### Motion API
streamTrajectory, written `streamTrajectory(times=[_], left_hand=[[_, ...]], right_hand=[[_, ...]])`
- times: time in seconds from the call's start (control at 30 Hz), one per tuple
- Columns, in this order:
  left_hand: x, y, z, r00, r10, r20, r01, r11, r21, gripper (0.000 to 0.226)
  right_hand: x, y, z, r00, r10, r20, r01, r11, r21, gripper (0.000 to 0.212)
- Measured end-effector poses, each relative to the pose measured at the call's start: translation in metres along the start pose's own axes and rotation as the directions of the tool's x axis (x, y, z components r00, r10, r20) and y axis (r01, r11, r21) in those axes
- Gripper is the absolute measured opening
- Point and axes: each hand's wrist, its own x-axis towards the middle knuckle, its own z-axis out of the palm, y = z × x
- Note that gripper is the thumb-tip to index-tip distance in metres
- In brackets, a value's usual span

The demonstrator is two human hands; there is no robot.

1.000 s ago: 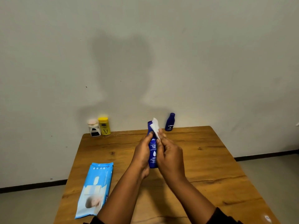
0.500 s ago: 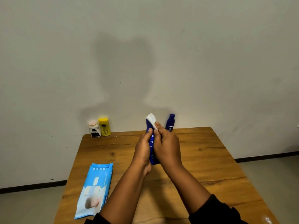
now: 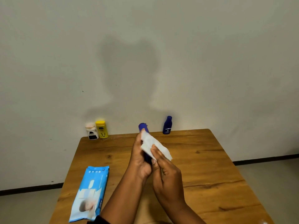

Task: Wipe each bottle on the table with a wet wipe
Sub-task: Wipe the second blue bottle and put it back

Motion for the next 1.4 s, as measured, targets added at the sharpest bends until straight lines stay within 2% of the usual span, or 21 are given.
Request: streamTrajectory(times=[0.03, 0.07, 0.1, 0.13, 0.27, 0.4, 0.5, 0.67, 0.8, 0.87, 0.97, 1.03, 1.13, 1.2, 1.3, 1.4], left_hand=[[0.003, 0.011, 0.01, 0.992, -0.058, -0.11, 0.072, 0.989, 0.127, 0.037], [0.017, 0.022, 0.013, 0.994, -0.094, -0.056, 0.1, 0.99, 0.099, 0.044], [0.02, 0.024, 0.018, 0.994, -0.086, -0.073, 0.099, 0.977, 0.191, 0.048], [0.023, 0.021, 0.02, 0.994, -0.083, -0.066, 0.094, 0.976, 0.196, 0.049], [0.023, 0.0, 0.023, 0.999, -0.03, 0.04, 0.021, 0.975, 0.221, 0.046], [0.023, -0.01, 0.04, 0.998, 0.059, 0.021, -0.062, 0.959, 0.276, 0.039], [0.025, -0.017, 0.047, 0.999, 0.039, 0.022, -0.043, 0.967, 0.253, 0.04], [0.032, -0.023, 0.051, 0.998, 0.052, 0.023, -0.056, 0.966, 0.253, 0.043], [0.041, -0.024, 0.05, 0.991, 0.127, -0.029, -0.119, 0.973, 0.2, 0.047], [0.046, -0.018, 0.047, 0.987, 0.107, -0.121, -0.085, 0.982, 0.17, 0.054], [0.054, -0.009, 0.042, 0.982, 0.03, -0.187, -0.001, 0.988, 0.154, 0.065], [0.056, -0.013, 0.041, 0.972, 0.044, -0.231, -0.016, 0.992, 0.122, 0.066], [0.051, -0.025, 0.053, 0.957, 0.1, -0.273, -0.065, 0.989, 0.132, 0.042], [0.05, -0.028, 0.06, 0.948, 0.091, -0.306, -0.06, 0.992, 0.112, 0.029], [0.055, -0.03, 0.062, 0.941, 0.033, -0.338, -0.027, 0.999, 0.022, 0.036], [0.058, -0.032, 0.061, 0.914, 0.01, -0.407, -0.011, 1.0, -0.002, 0.051]], right_hand=[[0.004, 0.004, -0.005, 0.999, 0.037, -0.029, -0.036, 0.999, 0.02, 0.045], [0.007, 0.007, -0.011, 0.997, 0.057, -0.052, -0.056, 0.998, 0.021, 0.045], [0.009, 0.01, -0.016, 0.996, 0.055, -0.067, -0.055, 0.998, 0.003, 0.046], [0.012, 0.011, -0.02, 0.997, 0.034, -0.063, -0.036, 0.999, -0.025, 0.047], [0.037, 0.011, -0.03, 0.994, -0.096, 0.056, 0.102, 0.988, -0.117, 0.045], [0.082, 0.014, -0.045, 0.993, -0.117, 0.035, 0.12, 0.984, -0.131, 0.041], [0.098, 0.019, -0.053, 0.994, -0.106, 0.013, 0.107, 0.99, -0.091, 0.037], [0.096, 0.024, -0.063, 0.999, -0.004, -0.042, 0.003, 1.0, -0.013, 0.039], [0.07, 0.03, -0.066, 0.988, -0.125, 0.091, 0.134, 0.986, -0.098, 0.04], [0.051, 0.035, -0.067, 0.977, -0.139, 0.16, 0.158, 0.981, -0.109, 0.044], [0.03, 0.045, -0.071, 0.971, -0.174, 0.166, 0.197, 0.972, -0.131, 0.044], [0.031, 0.046, -0.076, 0.99, -0.097, 0.107, 0.103, 0.993, -0.055, 0.039], [0.048, 0.042, -0.084, 0.988, 0.145, 0.044, -0.15, 0.974, 0.17, 0.033], [0.056, 0.038, -0.086, 0.981, 0.191, 0.036, -0.194, 0.955, 0.223, 0.031], [0.052, 0.032, -0.085, 0.988, 0.152, 0.039, -0.156, 0.963, 0.218, 0.035], [0.04, 0.036, -0.079, 0.999, 0.022, -0.031, -0.02, 0.997, 0.081, 0.039]])
